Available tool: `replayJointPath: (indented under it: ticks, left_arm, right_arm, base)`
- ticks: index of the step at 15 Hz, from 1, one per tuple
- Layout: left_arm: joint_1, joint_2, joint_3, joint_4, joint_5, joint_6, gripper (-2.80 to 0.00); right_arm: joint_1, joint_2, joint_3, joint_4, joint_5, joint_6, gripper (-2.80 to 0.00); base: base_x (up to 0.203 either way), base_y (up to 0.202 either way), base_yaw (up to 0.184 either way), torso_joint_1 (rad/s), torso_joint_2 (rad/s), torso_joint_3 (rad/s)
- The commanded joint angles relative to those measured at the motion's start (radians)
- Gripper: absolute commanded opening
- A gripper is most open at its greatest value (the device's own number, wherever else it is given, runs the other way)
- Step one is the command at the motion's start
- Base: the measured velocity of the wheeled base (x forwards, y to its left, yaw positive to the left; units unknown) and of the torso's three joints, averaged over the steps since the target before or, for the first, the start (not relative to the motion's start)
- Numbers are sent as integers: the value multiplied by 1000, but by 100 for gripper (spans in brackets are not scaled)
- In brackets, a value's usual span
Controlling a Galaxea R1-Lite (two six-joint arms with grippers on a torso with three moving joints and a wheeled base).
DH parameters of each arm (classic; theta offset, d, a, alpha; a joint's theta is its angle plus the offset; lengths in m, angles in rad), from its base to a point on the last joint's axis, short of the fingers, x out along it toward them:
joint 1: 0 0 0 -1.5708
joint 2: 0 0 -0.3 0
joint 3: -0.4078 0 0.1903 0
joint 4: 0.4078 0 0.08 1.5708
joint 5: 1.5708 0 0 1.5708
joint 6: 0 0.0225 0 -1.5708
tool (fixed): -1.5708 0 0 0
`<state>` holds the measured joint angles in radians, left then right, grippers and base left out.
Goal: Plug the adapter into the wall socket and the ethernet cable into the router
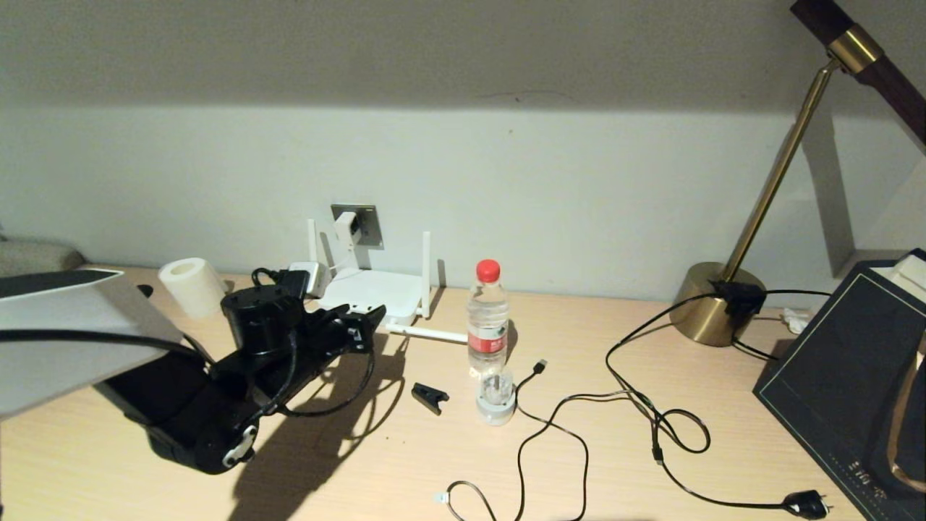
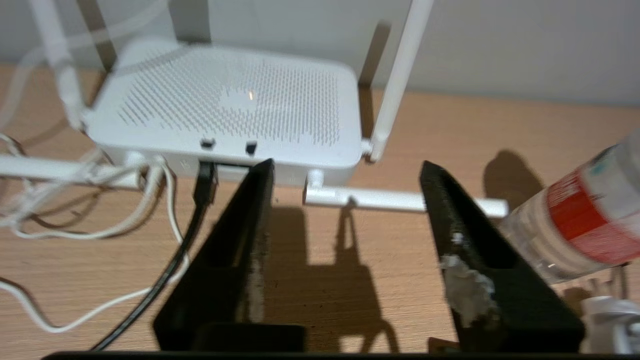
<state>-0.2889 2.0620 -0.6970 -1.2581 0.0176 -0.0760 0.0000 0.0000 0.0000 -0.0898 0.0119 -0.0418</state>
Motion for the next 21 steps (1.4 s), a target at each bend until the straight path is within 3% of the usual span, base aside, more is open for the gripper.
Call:
replayJointPath:
  ticks: [1, 5, 8, 10, 13, 15, 16, 19, 21]
  left_arm:
    - [-1, -169, 52, -6, 12, 9, -280]
    - [6, -505, 217, 3, 49, 82, -280]
    - [5, -762, 571, 33, 55, 141, -280]
    - [0, -983, 705, 230, 53, 136, -280]
    - [-15, -1320, 709, 851, 15, 163, -280]
    - [-14, -1518, 683, 1172, -13, 161, -280]
    - [12, -1587, 674, 1253, -18, 154, -280]
    - [210, -1768, 662, 1331, -27, 150, -280]
    - [241, -1979, 662, 1335, -50, 166, -280]
  right_arm:
    - [0, 2, 34, -1, 0, 0, -280]
    - [0, 2, 34, -1, 0, -1, -280]
    - [0, 2, 34, -1, 0, -1, -280]
    - [0, 2, 34, -1, 0, 12, -280]
    - [0, 2, 34, -1, -1, 18, -280]
    - [0, 2, 34, -1, 0, 20, -280]
    - [0, 2, 34, -1, 0, 20, -280]
    - [0, 2, 34, -1, -1, 22, -280]
    - [0, 2, 34, -1, -1, 22, -280]
  base:
    - [0, 0, 0, 0, 0, 0]
    - [0, 0, 0, 0, 0, 0]
    - [0, 0, 0, 0, 0, 0]
    - [0, 0, 0, 0, 0, 0]
    - [0, 0, 0, 0, 0, 0]
    - [0, 0, 0, 0, 0, 0]
    - [0, 0, 0, 0, 0, 0]
    - [0, 0, 0, 0, 0, 0]
    - [0, 0, 0, 0, 0, 0]
